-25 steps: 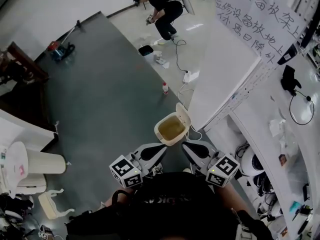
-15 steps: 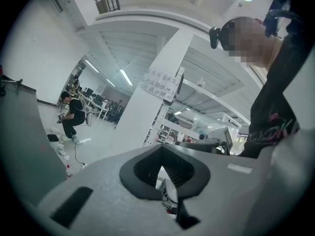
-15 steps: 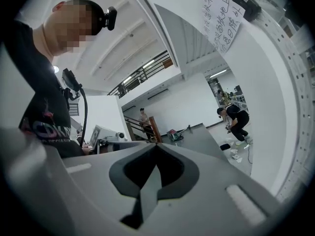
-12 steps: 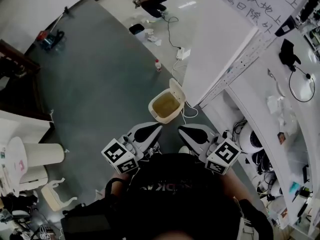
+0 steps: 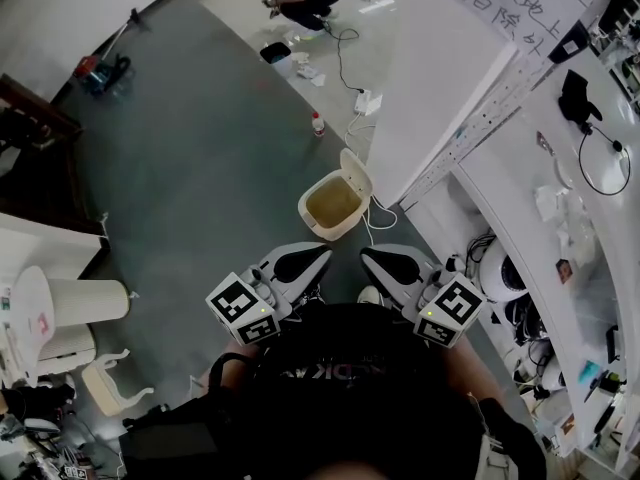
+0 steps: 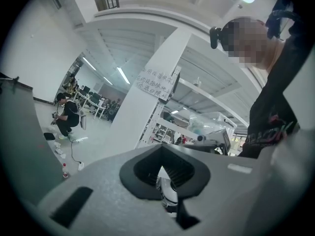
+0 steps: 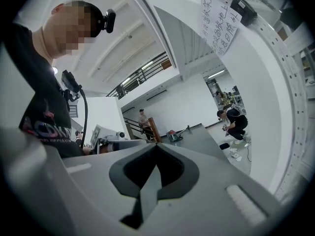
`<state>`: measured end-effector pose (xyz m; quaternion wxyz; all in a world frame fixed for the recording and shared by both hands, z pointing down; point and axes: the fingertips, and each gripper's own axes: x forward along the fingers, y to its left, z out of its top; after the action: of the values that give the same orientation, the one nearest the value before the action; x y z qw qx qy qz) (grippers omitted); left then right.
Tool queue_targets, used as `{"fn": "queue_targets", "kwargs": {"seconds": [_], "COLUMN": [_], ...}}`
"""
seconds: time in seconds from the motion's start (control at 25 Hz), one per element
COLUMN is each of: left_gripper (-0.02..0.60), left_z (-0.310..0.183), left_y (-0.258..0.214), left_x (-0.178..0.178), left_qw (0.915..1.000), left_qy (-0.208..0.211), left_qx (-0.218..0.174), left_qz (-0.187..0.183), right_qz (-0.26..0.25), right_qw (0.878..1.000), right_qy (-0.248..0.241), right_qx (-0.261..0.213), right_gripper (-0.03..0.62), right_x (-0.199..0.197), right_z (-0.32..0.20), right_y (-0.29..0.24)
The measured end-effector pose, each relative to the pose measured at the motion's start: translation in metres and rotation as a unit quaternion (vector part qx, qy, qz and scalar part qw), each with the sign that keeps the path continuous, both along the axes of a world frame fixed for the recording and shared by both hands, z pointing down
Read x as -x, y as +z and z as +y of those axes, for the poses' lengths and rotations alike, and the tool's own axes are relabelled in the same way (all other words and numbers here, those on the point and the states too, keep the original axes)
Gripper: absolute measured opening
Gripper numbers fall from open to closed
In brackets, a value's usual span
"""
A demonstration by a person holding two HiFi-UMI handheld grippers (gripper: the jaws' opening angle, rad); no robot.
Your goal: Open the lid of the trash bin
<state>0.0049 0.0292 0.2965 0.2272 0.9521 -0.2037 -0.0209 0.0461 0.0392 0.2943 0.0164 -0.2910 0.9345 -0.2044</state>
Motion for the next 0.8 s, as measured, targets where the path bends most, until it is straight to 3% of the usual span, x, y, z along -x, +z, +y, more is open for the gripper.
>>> {"fn": "queue_targets", "kwargs": {"seconds": [0.8], "left_gripper": [0.000], "left_z": [0.010], "left_y": [0.009], "left_x": [0.008], "left_qw": [0.9995], "left_qy": [-0.010], "left_qx": [0.028], "left_qz": [-0.012], "right_qz": [-0.008], "right_qw": [1.000], "right_qy": [-0.021], "right_qx": [0.013], "right_gripper": [0.008], "right_x": [0.015], "right_z": [0.010], "right_y": [0.004]}}
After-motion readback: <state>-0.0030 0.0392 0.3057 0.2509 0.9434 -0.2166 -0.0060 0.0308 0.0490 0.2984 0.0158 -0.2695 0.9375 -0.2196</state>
